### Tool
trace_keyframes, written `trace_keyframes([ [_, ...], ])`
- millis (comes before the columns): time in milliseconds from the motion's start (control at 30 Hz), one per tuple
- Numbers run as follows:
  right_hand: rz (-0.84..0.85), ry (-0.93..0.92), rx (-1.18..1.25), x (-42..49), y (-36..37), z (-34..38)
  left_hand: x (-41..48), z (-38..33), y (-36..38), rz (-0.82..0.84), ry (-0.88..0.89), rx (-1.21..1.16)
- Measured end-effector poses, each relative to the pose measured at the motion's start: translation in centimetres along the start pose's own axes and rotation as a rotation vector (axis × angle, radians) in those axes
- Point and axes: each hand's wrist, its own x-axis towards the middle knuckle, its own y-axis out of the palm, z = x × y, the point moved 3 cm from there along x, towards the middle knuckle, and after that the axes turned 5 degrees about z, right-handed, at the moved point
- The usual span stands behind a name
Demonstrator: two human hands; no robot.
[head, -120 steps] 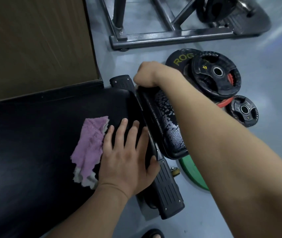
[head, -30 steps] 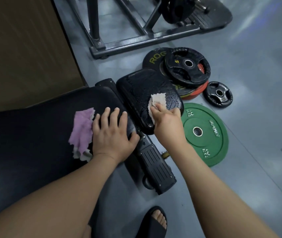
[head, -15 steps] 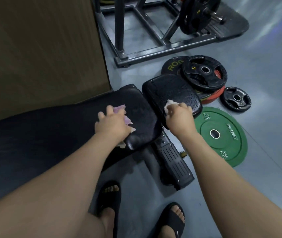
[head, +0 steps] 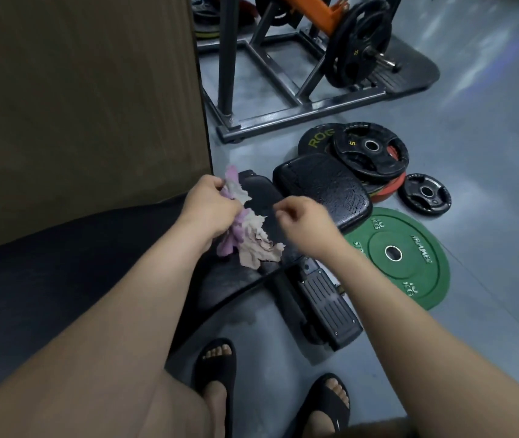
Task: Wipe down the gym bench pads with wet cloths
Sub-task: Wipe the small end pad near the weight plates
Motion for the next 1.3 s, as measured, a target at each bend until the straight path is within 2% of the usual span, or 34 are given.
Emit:
trace_keyframes([
  [100, -0.112, 0.160, 0.342, -2.1, -3.0, -0.3, -1.1, -0.6, 1.4, 0.066, 0.028, -0.103],
  [167, -0.100, 0.182, 0.505, -3.6, -3.5, 0.0, -1.8, -0.4, 3.1, 0.194, 0.015, -0.156],
  [267, -0.073, 0.187, 0.566, -4.2, -3.7, -0.4, -2.0, -1.7, 5.3, 0.360, 0.094, -0.141],
  [367, -0.097, 0.216, 0.562, -4.3, -4.8, -2.0, -1.6, -3.1, 6.8, 0.447, 0.140, -0.138],
  [433, -0.117, 0.264, 0.585, -4.5, -5.7, -3.8, -1.2, -3.1, 7.4, 0.430, 0.139, -0.060],
  [500, -0.148, 0.324, 0.647, -5.0, -6.8, -5.5, -0.5, -3.1, 7.6, 0.345, 0.126, -0.004],
  [633, -0.173, 0.391, 0.951, -5.3, -7.0, -8.0, 0.2, -3.6, 9.3, 0.341, 0.033, -0.085],
  [700, -0.203, 0.414, 1.030, -4.7, -6.1, -9.0, 0.1, -3.2, 10.8, 0.340, 0.032, -0.105],
  [767, -0.195, 0.426, 1.050, -3.5, -5.4, -9.8, 0.3, -2.9, 12.0, 0.310, 0.030, -0.100],
  [900, -0.190, 0.432, 0.898, -0.6, -4.2, -12.6, 1.9, -2.4, 13.6, 0.278, -0.003, -0.121],
  [1000, -0.206, 0.464, 1.092, 1.0, -3.7, -13.0, 2.9, -1.9, 14.0, 0.239, -0.034, -0.186],
  [1067, -0.220, 0.473, 1.138, 1.7, -3.5, -13.3, 3.4, -1.4, 13.8, 0.238, -0.099, -0.244],
  [1133, -0.223, 0.465, 1.100, 1.8, -3.6, -13.2, 3.4, -1.2, 13.3, 0.295, -0.165, -0.403],
  [1200, -0.190, 0.405, 0.997, 1.3, -4.1, -12.4, 3.0, -1.4, 13.1, 0.418, -0.218, -0.574],
  [1233, -0.168, 0.363, 0.932, 1.0, -4.7, -11.9, 2.6, -1.6, 12.9, 0.483, -0.229, -0.561],
  [1300, -0.147, 0.305, 0.862, 0.0, -5.9, -10.6, 1.4, -1.8, 12.3, 0.538, -0.152, -0.344],
])
